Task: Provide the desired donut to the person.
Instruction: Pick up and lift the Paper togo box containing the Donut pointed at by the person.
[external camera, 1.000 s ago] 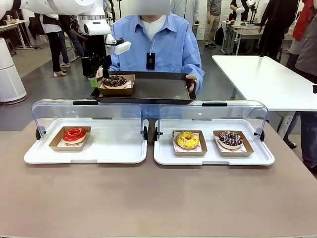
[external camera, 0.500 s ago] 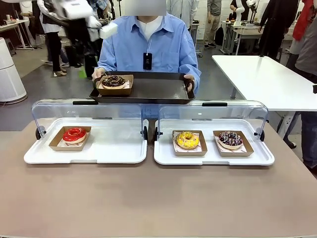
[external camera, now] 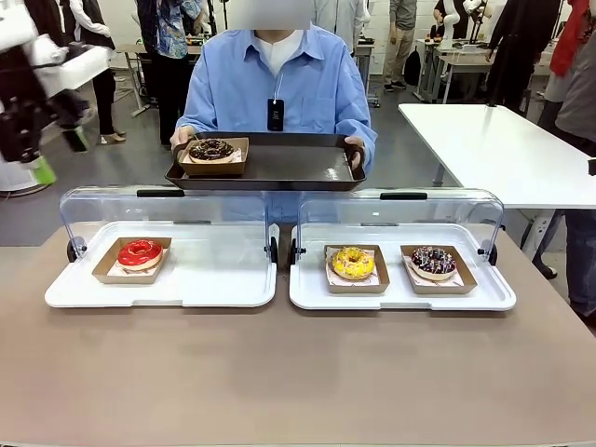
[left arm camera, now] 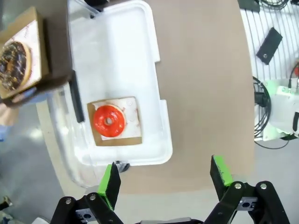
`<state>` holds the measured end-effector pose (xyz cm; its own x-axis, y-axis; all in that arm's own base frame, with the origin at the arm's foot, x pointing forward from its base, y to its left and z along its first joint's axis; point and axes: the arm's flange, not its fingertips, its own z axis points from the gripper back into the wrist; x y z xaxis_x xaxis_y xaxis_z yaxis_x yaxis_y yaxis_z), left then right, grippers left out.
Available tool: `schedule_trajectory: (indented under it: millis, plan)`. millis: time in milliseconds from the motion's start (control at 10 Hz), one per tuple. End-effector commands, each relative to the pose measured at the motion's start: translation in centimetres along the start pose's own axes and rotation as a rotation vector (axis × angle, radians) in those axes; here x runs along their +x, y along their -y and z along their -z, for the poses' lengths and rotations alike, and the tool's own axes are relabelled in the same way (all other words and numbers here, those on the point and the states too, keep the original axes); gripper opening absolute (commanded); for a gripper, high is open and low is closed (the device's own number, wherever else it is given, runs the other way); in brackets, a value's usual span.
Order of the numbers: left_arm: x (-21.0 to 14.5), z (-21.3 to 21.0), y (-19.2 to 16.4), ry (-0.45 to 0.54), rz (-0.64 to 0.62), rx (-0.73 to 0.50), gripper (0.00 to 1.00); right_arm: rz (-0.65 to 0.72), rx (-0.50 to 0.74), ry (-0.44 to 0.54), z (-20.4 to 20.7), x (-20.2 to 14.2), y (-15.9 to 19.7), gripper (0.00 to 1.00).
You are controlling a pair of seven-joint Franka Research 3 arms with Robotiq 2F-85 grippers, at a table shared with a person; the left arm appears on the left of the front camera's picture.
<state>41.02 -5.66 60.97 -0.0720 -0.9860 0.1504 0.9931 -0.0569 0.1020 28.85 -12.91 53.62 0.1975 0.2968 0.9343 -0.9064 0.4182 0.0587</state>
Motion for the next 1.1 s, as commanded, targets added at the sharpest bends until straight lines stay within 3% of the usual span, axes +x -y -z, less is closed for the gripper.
schedule_trajectory:
  millis: [0, 100, 500, 600, 700, 1000]
  plan:
    - [-0.1, 1.3, 0.0, 0.102, 0.021, 0.057, 1.0, -0.013, 0.003, 0.031, 0.0, 0.2, 0.3, 1.0]
    - [0.0, 0.0, 0.0, 0.0, 0.0, 0.0, 1.0, -0.013, 0.003, 0.031, 0.0, 0.2, 0.3, 1.0]
    - [-0.4, 0.5, 0.2, 0.024, 0.004, 0.011, 1.0, -0.013, 0.003, 0.031, 0.0, 0.2, 0.3, 1.0]
    - [-3.1, 0.8, -0.9, 0.203, 0.02, 0.063, 1.0, -0.013, 0.003, 0.031, 0.0, 0.2, 0.3, 1.0]
    - [-5.0, 1.5, -0.2, 0.311, 0.04, 0.112, 1.0, -0.013, 0.003, 0.031, 0.0, 0.2, 0.3, 1.0]
    - [-10.3, 1.3, 0.7, 0.555, 0.048, 0.225, 1.0, -0.013, 0.003, 0.031, 0.0, 0.2, 0.3, 1.0]
